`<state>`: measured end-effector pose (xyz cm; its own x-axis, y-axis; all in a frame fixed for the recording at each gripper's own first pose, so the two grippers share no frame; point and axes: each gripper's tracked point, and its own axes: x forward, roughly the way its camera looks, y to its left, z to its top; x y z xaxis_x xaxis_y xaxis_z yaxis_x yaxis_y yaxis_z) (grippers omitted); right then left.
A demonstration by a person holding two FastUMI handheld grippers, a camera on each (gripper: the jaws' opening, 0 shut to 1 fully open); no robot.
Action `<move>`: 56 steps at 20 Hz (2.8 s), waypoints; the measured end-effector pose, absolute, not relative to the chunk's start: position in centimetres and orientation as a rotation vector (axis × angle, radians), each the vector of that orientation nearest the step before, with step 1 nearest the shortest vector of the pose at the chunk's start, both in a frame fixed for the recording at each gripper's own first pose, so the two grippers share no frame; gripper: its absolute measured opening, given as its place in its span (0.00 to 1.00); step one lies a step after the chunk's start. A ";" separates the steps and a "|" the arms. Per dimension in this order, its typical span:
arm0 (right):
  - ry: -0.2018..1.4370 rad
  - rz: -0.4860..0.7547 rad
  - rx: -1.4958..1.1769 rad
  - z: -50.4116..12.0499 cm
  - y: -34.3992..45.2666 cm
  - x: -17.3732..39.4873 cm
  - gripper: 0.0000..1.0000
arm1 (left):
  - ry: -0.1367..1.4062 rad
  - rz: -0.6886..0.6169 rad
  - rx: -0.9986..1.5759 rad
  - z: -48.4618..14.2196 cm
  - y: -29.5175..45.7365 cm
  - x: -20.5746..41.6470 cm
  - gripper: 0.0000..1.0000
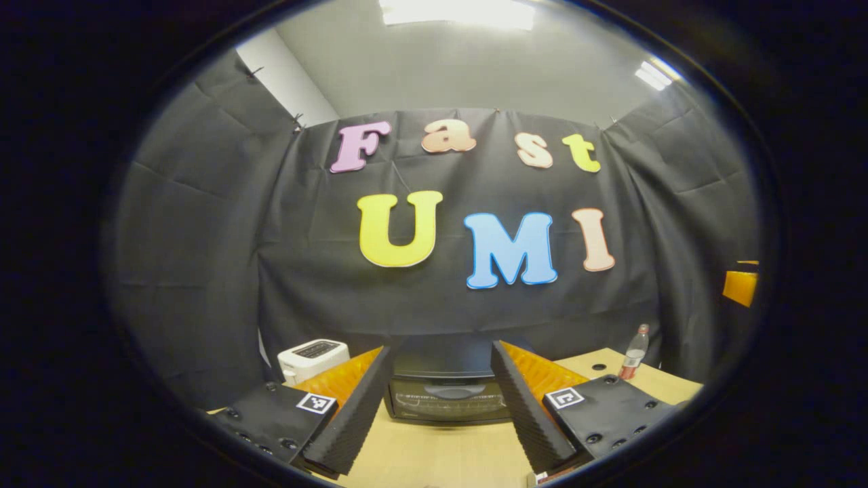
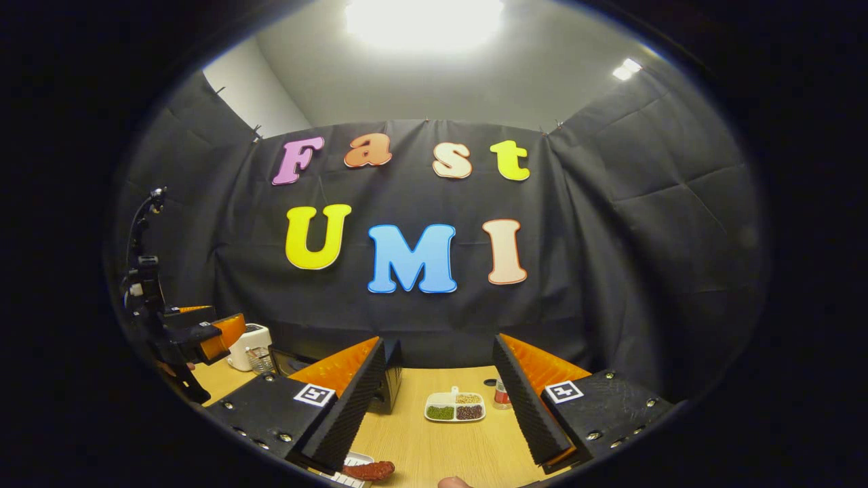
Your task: Open the electric oven with the left hand, put the food in, and close the electric oven.
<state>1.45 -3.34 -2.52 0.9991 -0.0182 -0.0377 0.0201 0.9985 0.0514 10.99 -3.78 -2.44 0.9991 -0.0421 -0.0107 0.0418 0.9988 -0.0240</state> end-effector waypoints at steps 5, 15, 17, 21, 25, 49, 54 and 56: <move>0.064 -0.113 0.048 -3.0 -3.5 2.9 0.97 | 0.080 -0.112 -0.040 -6.7 -4.5 17.0 1.00; 0.118 -0.272 0.018 -4.9 -3.7 3.3 0.96 | 0.151 -0.219 -0.017 -13.2 -6.6 26.1 0.97; 0.131 -0.289 0.008 -5.2 -3.5 3.2 0.96 | 0.168 -0.231 -0.008 -14.5 -7.0 27.5 0.97; 0.146 -0.311 -0.015 -5.4 -3.4 3.1 0.96 | 0.207 -0.232 -0.005 -17.2 -7.6 29.4 0.95; 0.157 -0.317 -0.037 -5.5 -3.4 3.2 0.96 | 0.241 -0.206 -0.003 -19.4 -7.7 30.4 1.00; 0.149 -0.174 -0.076 -4.7 -2.8 2.2 0.96 | 0.323 -0.170 0.036 -23.8 -7.6 20.9 1.00; 0.162 -0.164 -0.070 -5.3 -3.6 1.7 0.96 | 0.347 -0.153 0.042 -24.8 -7.5 19.6 1.00; 0.172 -0.156 -0.072 -5.6 -3.7 1.5 0.96 | 0.355 -0.145 0.046 -25.2 -7.5 19.2 0.97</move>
<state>1.52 -3.71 -5.56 0.9730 -0.1610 -0.1651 0.1487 0.9853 -0.0844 19.18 -7.49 -25.23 0.9273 -0.1338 -0.3496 0.1500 0.9885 0.0196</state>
